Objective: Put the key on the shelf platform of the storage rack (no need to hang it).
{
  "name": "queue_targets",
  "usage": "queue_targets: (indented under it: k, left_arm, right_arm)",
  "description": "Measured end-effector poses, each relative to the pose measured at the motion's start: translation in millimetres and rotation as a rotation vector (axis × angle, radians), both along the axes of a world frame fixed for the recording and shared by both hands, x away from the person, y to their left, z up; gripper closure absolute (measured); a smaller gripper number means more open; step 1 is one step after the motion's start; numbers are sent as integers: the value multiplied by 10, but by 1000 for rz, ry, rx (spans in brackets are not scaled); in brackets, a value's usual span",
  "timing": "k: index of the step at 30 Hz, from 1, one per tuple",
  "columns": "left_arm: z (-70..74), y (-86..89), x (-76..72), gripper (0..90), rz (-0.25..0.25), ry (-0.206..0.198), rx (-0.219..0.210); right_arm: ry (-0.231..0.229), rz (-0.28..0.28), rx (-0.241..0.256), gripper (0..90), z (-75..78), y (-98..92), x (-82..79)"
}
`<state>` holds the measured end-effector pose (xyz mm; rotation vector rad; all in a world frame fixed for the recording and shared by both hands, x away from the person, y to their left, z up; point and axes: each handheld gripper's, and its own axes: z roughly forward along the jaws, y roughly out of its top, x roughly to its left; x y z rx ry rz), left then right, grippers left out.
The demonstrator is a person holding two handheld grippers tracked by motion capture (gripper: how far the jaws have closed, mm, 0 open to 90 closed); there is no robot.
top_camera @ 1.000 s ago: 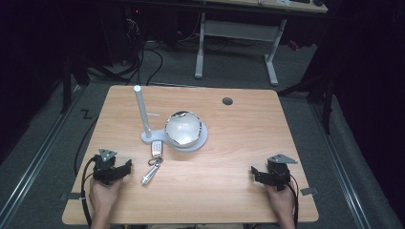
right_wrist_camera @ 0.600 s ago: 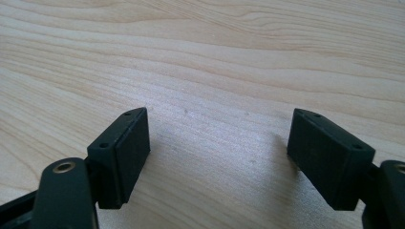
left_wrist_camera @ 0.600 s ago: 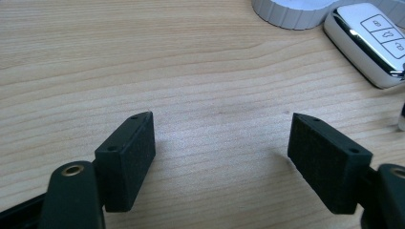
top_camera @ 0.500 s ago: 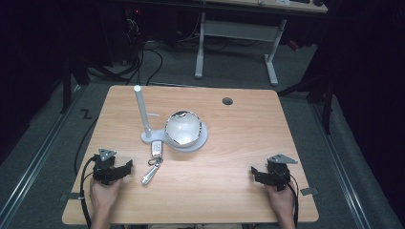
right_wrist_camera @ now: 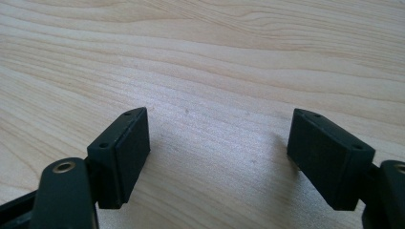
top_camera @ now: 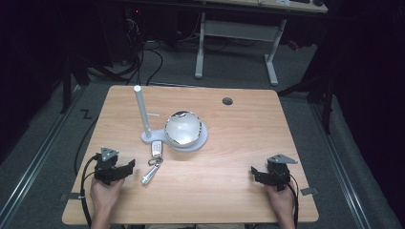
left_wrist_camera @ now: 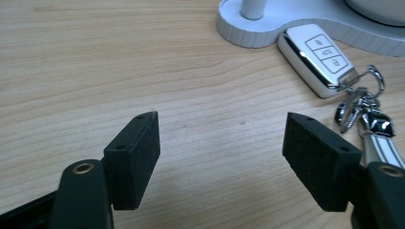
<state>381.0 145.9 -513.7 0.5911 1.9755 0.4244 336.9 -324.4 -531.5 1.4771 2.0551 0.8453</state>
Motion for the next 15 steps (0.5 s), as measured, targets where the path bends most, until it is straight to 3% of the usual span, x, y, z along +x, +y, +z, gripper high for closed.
queue_targets:
  k: [15]
  left_arm:
    - [205, -293, -156, 367, -120, 19, -48]
  right_arm:
    - [0, -1, 1, 228, 0, 1, 0]
